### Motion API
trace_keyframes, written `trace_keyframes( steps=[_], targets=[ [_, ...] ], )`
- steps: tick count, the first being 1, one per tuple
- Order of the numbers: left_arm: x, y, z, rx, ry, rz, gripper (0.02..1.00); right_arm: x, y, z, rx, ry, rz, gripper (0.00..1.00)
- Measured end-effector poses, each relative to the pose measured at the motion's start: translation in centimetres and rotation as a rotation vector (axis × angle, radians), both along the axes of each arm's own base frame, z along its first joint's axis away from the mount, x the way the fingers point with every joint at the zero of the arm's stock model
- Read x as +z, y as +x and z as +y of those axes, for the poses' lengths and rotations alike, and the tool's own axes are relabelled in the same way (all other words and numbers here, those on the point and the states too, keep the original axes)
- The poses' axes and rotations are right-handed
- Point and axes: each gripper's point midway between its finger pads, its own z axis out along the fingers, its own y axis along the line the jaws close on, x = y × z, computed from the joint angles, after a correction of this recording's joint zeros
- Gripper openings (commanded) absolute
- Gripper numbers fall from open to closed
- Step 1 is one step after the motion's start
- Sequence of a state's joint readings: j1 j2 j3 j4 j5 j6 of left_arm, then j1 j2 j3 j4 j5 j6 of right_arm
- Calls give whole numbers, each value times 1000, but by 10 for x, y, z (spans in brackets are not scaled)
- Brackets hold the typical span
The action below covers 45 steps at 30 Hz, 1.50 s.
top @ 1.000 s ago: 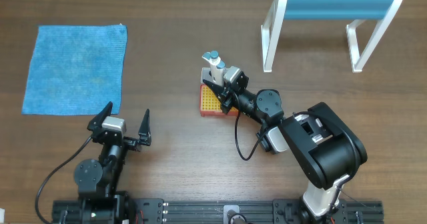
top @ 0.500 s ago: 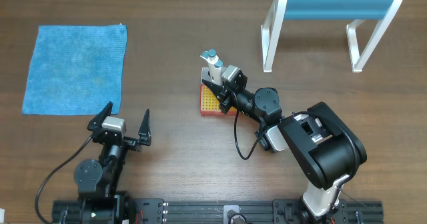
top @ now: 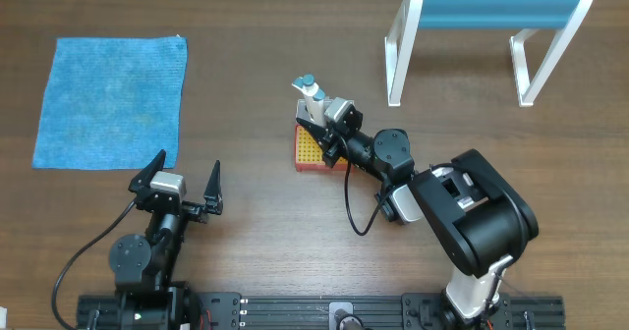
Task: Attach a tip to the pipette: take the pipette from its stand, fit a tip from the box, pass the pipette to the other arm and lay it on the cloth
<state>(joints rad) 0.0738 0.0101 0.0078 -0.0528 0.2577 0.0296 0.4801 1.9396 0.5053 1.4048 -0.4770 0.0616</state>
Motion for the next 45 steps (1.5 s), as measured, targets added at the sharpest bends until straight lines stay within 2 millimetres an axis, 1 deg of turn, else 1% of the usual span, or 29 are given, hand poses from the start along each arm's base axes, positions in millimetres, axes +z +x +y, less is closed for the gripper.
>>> trace_keyframes(
  steps=[3,7,12,16,18,20,22,26,27,28,29,30,33,34,36,38,41,43,45],
  targets=[
    [0,0,0,0,0,0,950,-1,1,2,6,21,-41,82],
    [0,0,0,0,0,0,950,-5,1,4,10,24,-46,80],
    [0,0,0,0,0,0,950,3,1,4,10,28,-53,80],
    [0,0,0,0,0,0,950,6,1,0,2,-7,4,82],
    [0,0,0,0,0,0,950,11,2,-3,-5,-18,22,80],
    [0,0,0,0,0,0,950,25,2,-3,-5,-12,6,80],
    [0,0,0,0,0,0,952,52,5,-1,-5,11,-44,80],
    [0,0,0,0,0,0,950,93,11,2,-6,51,-128,80],
    [0,0,0,0,0,0,950,102,11,2,-5,52,-131,82],
    [0,0,0,0,0,0,950,106,9,3,-1,43,-116,80],
    [0,0,0,0,0,0,950,109,6,5,6,31,-91,80],
    [0,0,0,0,0,0,950,117,-3,7,20,18,-65,80],
    [0,0,0,0,0,0,950,126,-35,9,64,-63,80,80],
    [0,0,0,0,0,0,950,127,-47,7,76,-94,135,80],
    [0,0,0,0,0,0,952,137,-77,-6,88,-133,199,82],
    [0,0,0,0,0,0,950,139,-93,-16,88,-150,254,80],
    [0,0,0,0,0,0,950,138,-111,-20,128,-156,303,80],
    [0,0,0,0,0,0,950,132,-120,-19,161,-165,340,80],
    [0,0,0,0,0,0,952,128,-124,-19,177,-173,366,80]
  ],
)
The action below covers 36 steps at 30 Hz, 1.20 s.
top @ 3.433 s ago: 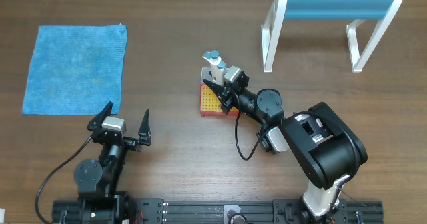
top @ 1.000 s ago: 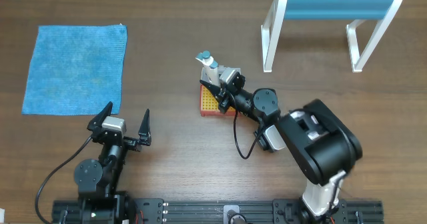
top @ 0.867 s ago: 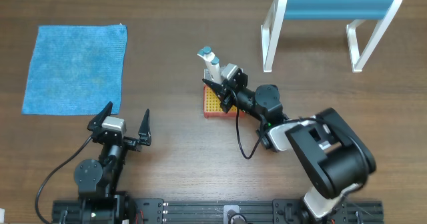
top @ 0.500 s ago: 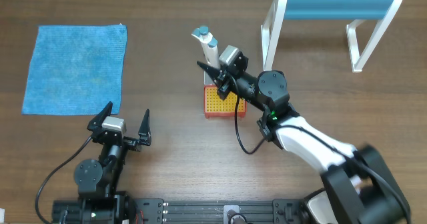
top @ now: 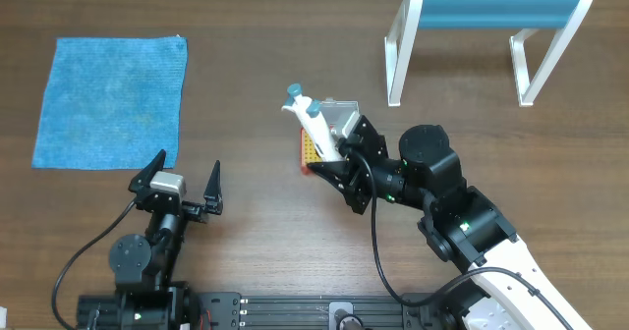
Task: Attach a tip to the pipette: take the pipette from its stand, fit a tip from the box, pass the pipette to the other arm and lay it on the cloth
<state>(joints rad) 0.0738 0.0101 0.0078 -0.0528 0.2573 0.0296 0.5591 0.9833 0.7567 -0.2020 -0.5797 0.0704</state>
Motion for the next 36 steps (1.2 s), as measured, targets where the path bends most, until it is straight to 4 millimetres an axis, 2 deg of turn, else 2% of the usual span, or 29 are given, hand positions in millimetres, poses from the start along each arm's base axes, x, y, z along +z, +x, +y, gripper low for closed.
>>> trace_keyframes(
  steps=[6,8,11,14,15,16,17,19,21,22,24,27,29,32,33,35,36],
  targets=[
    [0,0,0,0,0,0,952,2,-2,2,12,12,4,80],
    [0,0,0,0,0,0,950,8,-1,3,11,36,1,80],
    [0,0,0,0,0,-1,950,29,5,7,8,102,-64,80],
    [9,0,0,-1,-9,-34,950,33,6,8,-8,132,-31,80],
    [16,-1,-7,-38,-104,-46,950,33,6,8,-15,141,-10,82],
    [27,-5,-20,-122,-306,-37,950,33,6,8,-23,151,14,77],
    [28,-10,-33,-200,-523,39,950,33,6,8,-29,159,33,80],
    [15,-19,-53,-284,-887,261,950,33,6,8,-39,171,64,82],
    [14,-21,-57,-284,-1150,381,950,33,6,8,-45,178,84,80],
    [24,-21,-56,-293,-1250,379,952,33,6,8,-47,181,89,82],
    [40,-23,-57,-337,-1334,368,952,33,6,8,-48,183,93,80],
    [59,-31,-74,-481,-1388,439,952,33,6,8,-51,187,102,80],
    [84,-33,-82,-573,-1355,427,954,33,6,8,-55,191,112,80],
    [128,-24,-93,-648,-1265,477,954,34,6,8,-58,196,125,80],
    [159,-15,-98,-704,-1186,477,956,34,6,8,-58,198,122,80],
    [194,-2,-108,-805,-1043,484,954,34,6,8,-59,198,128,80],
    [212,13,-113,-867,-965,499,858,34,6,8,-60,199,130,80]
  ],
)
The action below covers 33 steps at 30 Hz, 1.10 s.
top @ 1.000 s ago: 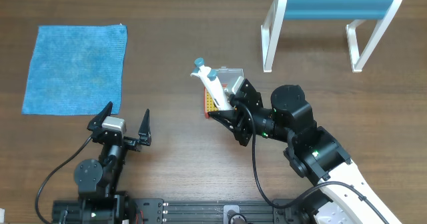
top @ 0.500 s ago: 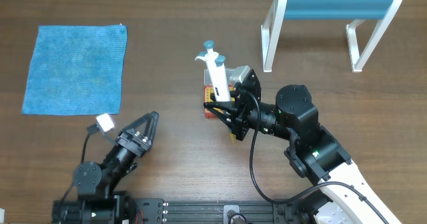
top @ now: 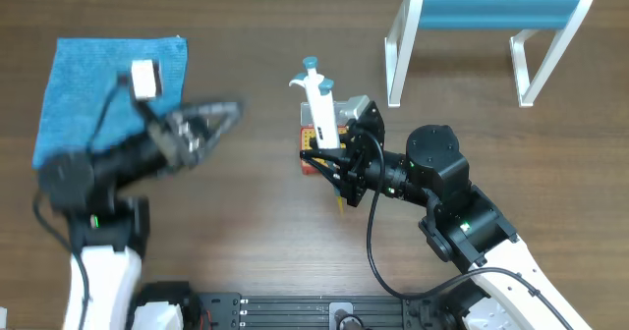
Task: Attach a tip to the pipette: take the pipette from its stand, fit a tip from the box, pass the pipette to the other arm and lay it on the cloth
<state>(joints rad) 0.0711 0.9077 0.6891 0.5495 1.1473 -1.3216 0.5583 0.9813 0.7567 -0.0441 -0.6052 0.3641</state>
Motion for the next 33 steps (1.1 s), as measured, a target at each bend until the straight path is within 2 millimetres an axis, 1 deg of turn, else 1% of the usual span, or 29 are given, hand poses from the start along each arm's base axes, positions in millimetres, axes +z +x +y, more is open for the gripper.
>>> trace_keyframes(
  steps=[1,2,3,4,5,6,8,10,12,14,15,18,19,20,23,28,33],
  targets=[
    [1,7,-2,-31,20,-6,746,1,0,0,-2,4,4,77],
    [3,16,-9,-106,58,-46,592,1,0,0,-3,9,14,77],
    [2,28,-18,-169,75,-63,590,2,0,1,-2,16,13,80],
    [-3,35,-24,-210,84,-66,632,5,1,1,-3,23,8,77],
    [-8,40,-33,-254,90,-67,638,7,1,1,-3,30,2,80],
    [-16,44,-46,-310,94,-59,638,8,1,1,-3,34,0,80],
    [-30,41,-66,-399,98,-28,680,10,2,2,-5,43,-3,80],
    [-40,34,-81,-467,101,-9,693,11,2,2,-5,44,-4,82],
    [-39,23,-93,-523,108,-45,700,11,3,1,-11,45,-5,77],
    [-27,10,-97,-563,115,-148,711,11,2,1,-7,46,-2,80],
    [-25,8,-97,-572,116,-157,709,11,2,1,-7,45,-2,77],
    [-27,-1,-96,-622,130,-143,713,11,2,1,-7,46,-2,77],
    [-28,-2,-96,-630,132,-139,746,11,2,1,-7,46,-2,80],
    [-29,-4,-96,-640,136,-136,748,11,2,1,-7,46,-2,80],
    [-29,-5,-95,-648,138,-133,752,11,0,2,8,49,0,77],
    [-17,-6,-95,-614,139,-260,750,12,-7,5,46,63,24,80],
    [-13,-4,-97,-588,124,-276,750,16,-14,8,89,80,26,80]
  ],
)
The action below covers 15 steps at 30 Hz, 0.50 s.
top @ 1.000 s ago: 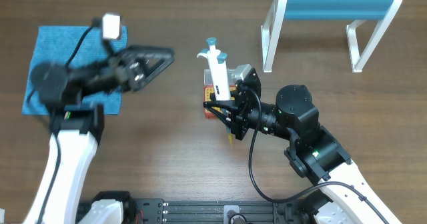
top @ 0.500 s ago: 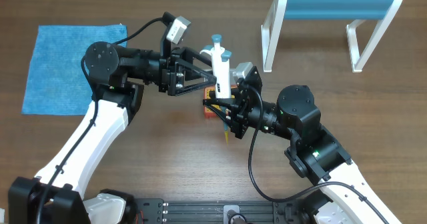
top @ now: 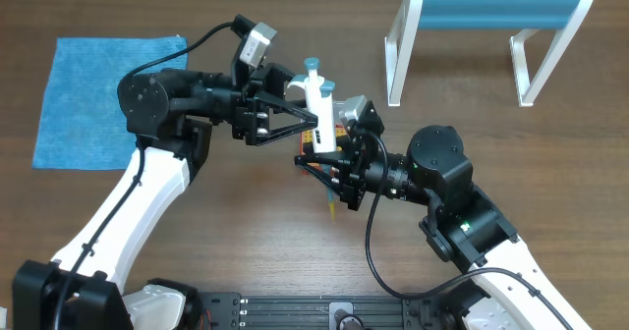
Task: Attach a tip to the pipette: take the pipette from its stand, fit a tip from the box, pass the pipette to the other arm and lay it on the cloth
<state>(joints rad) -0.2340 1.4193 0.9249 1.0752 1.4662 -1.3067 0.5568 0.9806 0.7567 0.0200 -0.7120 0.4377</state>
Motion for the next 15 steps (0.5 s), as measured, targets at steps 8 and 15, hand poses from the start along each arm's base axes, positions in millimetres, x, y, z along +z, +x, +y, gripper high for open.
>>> trace_keyframes(
  steps=[8,15],
  targets=[
    [3,-13,-18,-39,-32,-79,27,6,-6,3,33,28,15,80],
    [-18,10,-1,6,39,125,27,7,-5,2,36,31,12,996]
  ],
)
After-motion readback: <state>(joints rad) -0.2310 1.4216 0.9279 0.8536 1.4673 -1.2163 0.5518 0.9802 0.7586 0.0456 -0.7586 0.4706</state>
